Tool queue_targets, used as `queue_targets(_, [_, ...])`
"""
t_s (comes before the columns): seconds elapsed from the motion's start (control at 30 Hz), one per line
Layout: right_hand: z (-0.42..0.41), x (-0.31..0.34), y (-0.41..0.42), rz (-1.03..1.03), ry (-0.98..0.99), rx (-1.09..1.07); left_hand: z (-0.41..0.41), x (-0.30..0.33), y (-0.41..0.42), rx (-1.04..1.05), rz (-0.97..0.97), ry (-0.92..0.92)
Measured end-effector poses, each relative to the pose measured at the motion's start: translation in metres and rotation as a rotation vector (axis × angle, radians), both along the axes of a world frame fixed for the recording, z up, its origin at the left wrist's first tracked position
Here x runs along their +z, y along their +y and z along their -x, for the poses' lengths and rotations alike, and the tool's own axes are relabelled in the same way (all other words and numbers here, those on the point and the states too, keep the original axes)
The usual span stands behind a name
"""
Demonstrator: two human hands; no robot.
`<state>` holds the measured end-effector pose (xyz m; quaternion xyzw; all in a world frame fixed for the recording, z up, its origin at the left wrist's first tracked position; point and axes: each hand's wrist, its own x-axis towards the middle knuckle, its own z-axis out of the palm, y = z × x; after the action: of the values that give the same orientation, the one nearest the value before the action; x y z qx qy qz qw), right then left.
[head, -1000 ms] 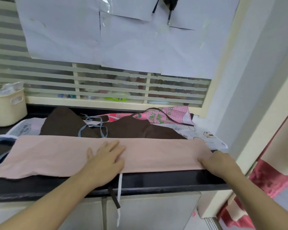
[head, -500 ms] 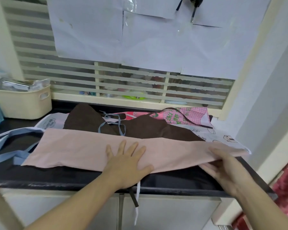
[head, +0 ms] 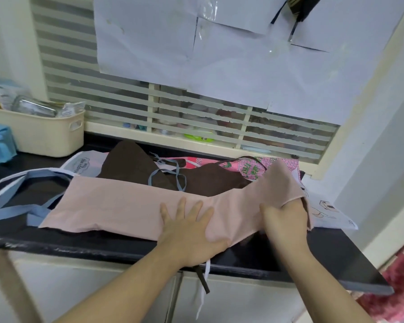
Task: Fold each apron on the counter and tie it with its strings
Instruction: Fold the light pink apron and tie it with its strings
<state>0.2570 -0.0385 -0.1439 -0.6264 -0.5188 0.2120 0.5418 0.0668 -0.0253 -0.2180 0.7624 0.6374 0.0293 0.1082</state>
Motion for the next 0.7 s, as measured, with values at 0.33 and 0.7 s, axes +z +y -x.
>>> queue_targets(0.33, [0.151, -0.014, 0.008, -0.006, -1.111, 0.441, 0.115, 0.049, -0.01, 0.599, 0.098, -1.886])
queue_targets(0.7, [0.143, -0.046, 0.001, -0.063, -1.261, 0.401, 0.163, 0.056, -0.025, 0.466, 0.188, -1.617])
